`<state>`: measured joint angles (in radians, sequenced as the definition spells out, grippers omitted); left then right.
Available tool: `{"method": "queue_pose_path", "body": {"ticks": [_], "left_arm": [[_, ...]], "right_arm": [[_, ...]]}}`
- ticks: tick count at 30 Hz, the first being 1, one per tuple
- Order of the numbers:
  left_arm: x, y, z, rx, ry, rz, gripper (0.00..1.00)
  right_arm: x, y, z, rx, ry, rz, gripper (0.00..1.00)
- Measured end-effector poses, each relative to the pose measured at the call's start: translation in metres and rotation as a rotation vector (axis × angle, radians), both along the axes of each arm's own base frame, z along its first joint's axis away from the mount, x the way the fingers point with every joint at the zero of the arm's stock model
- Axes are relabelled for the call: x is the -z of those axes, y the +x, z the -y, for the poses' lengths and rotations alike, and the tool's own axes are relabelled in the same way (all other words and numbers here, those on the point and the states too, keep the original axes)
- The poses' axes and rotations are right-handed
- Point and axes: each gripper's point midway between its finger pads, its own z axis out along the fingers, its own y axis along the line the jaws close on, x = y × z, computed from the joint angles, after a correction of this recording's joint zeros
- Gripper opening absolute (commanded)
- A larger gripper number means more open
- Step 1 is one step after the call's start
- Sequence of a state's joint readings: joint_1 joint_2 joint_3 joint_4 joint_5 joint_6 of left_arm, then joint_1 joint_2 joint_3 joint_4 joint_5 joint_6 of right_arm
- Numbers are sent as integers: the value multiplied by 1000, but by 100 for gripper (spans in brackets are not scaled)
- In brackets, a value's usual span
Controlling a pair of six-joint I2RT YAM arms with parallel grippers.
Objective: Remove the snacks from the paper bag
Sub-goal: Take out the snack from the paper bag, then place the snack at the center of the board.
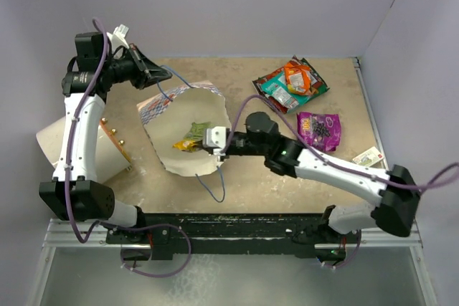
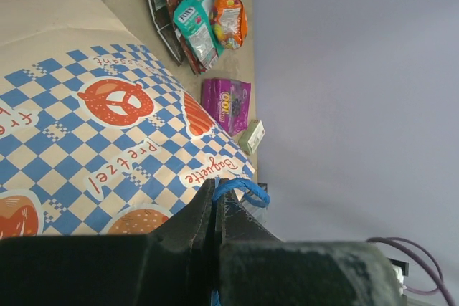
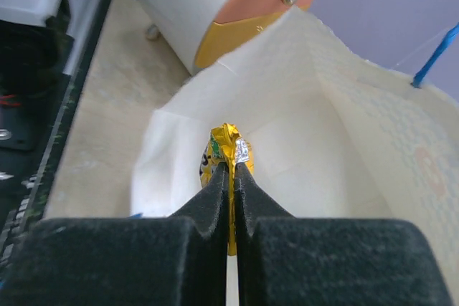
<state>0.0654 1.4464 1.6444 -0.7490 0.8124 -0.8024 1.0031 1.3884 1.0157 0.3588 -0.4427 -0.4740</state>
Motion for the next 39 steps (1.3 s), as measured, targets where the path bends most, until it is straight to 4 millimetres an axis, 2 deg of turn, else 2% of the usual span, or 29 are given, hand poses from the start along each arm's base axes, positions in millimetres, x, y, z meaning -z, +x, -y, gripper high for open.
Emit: {"method": "queue_pose_path", "body": {"ticks": [4,6,11,13,15,18,20,23,26,28,33,39], "left_arm": [[6,5,-3,-19,12,0,0],[8,7,-4,-28,18,5,0],[12,7,-6,-42,27,8,0],[12,6,-6,-43,28,7,0],[11,5,-6,-43,30,11,0],[10,2,-6,-42,39,21,0],[9,-2,-7,-42,51,31,0],[9,-7,-7,-40,54,40,0],[14,-8,-6,-39,49,34,0],[17,-8,-6,-39,49,25,0],[17,-9,-6,-35,52,31,0],[18,-11,-4,-22,44,26,0]], "right_arm": [[-34,-22,31,-12,-20,-18,0],[-48,-25,44,16,-26,-4,0],[-80,-10,85,204,-4,70,0],[-89,6,105,337,38,87,0],[-88,27,129,493,86,70,0],[-73,62,168,723,144,-30,0],[-62,92,203,915,198,-117,0],[-56,124,248,1132,292,-204,0],[-46,156,282,1278,352,-280,0],[-38,183,296,1342,359,-338,0],[-28,242,311,1372,400,-467,0],[-21,288,328,1323,491,-595,0]]}}
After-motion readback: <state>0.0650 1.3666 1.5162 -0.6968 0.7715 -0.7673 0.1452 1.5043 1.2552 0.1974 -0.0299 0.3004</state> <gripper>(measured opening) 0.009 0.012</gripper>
